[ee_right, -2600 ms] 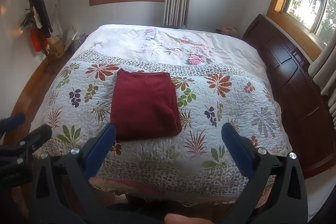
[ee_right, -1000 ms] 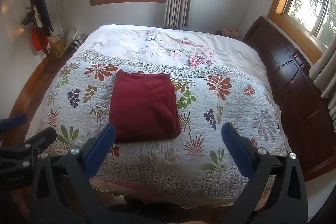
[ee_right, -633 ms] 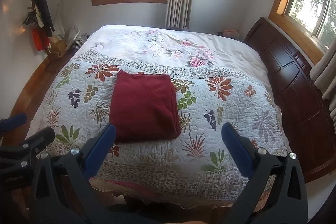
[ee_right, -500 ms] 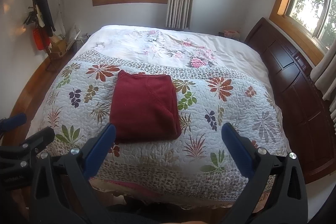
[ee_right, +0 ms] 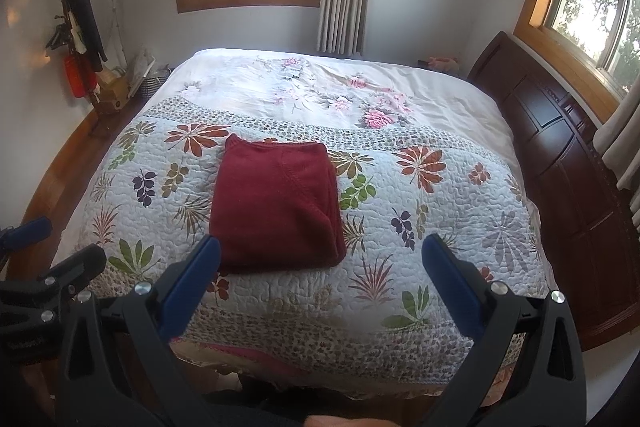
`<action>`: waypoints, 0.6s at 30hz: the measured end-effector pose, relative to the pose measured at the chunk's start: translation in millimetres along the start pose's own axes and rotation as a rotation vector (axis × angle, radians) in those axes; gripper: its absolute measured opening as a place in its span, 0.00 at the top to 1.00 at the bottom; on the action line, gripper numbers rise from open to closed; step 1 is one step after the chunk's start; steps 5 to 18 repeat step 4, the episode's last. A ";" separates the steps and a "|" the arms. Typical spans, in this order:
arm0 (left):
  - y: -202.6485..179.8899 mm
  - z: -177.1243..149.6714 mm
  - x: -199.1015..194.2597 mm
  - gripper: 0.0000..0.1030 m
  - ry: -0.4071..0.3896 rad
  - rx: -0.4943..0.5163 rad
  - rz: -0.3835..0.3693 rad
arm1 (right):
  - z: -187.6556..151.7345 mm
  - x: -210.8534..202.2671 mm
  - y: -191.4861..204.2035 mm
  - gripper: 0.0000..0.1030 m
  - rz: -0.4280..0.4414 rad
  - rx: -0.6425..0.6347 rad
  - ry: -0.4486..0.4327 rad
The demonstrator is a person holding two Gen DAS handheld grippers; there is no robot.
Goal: Fold small clothes
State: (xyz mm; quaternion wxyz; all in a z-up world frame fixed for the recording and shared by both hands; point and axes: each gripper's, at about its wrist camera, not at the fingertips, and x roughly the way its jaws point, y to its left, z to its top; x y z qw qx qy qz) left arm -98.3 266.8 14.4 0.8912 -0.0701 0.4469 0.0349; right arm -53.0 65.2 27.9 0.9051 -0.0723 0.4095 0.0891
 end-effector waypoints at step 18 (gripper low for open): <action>-0.2 2.0 0.9 0.04 0.003 0.003 -0.002 | 0.0 1.5 -2.4 0.03 0.001 0.003 0.003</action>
